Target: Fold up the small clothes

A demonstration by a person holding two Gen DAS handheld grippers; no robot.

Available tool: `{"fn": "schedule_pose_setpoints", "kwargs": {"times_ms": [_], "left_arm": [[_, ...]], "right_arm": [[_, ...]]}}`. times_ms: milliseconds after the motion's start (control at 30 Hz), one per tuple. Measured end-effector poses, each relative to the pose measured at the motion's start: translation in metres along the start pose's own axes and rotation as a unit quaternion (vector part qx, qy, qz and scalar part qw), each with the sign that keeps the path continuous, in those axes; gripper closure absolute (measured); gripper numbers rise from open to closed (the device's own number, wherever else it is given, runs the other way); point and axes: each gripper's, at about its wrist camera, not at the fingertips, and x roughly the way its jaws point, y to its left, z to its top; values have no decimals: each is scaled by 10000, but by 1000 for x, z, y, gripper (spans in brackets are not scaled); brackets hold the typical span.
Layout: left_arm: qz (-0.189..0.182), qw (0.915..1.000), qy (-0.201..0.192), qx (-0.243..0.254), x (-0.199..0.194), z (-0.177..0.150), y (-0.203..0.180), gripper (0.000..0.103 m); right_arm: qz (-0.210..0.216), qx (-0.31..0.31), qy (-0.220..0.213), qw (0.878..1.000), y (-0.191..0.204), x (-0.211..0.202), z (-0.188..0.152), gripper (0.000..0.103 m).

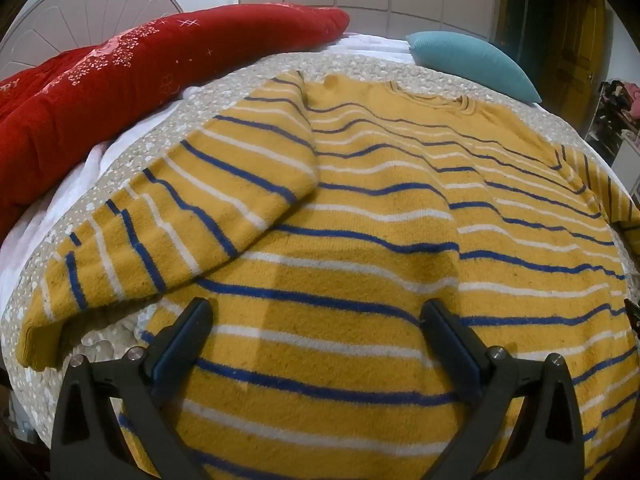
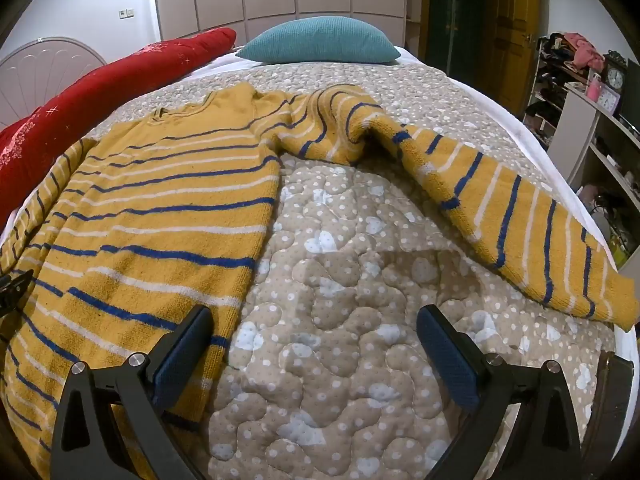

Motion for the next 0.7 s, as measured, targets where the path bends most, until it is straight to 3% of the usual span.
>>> {"fn": "schedule_pose_setpoints", "kwargs": {"times_ms": [267,467,633,700], "left_arm": [[-13,10000,-2,24,-9,0,7,0],[-361,9991,73,-200,-38,5,34,0],[-32,9940,-246,-1063,-68,16,112,0],[393,9925,-243,-1131,-67,20,136,0]], "right_arm": [[12,-4,11,10000,1,0,1,1],[6,-1,19,10000,3,0,1,1],[16,2,20,10000,3,0,2,1],[7,-7,-6,10000,5,0,2,1]]}}
